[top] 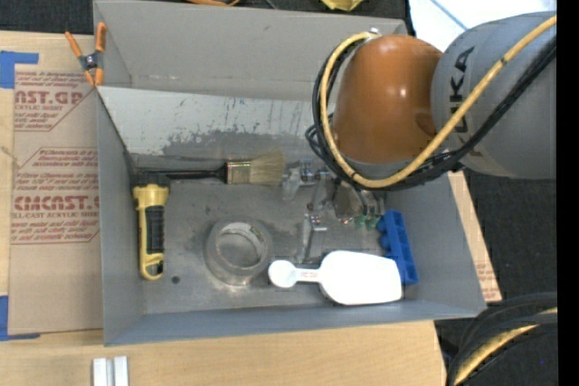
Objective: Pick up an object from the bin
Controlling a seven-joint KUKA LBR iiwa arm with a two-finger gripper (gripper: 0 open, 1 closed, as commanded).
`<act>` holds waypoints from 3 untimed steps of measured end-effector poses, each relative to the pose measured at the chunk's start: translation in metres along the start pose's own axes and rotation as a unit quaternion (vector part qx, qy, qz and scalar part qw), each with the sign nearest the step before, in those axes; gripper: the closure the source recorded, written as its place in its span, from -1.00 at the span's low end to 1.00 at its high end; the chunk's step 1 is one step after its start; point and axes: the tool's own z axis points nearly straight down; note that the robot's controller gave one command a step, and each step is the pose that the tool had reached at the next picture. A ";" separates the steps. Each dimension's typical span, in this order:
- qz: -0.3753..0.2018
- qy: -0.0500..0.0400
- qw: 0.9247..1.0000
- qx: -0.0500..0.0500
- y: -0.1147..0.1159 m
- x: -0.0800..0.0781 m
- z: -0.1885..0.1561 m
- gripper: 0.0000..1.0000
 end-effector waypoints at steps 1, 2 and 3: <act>-0.110 0.002 0.994 0.001 -0.056 0.017 0.060 -1.00; -0.114 -0.002 0.994 0.000 -0.072 0.019 0.048 -1.00; -0.214 0.001 0.977 -0.001 -0.096 -0.028 0.113 1.00</act>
Offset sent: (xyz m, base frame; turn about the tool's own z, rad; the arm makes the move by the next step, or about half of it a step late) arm -0.0192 -0.0722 -0.0482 -0.2290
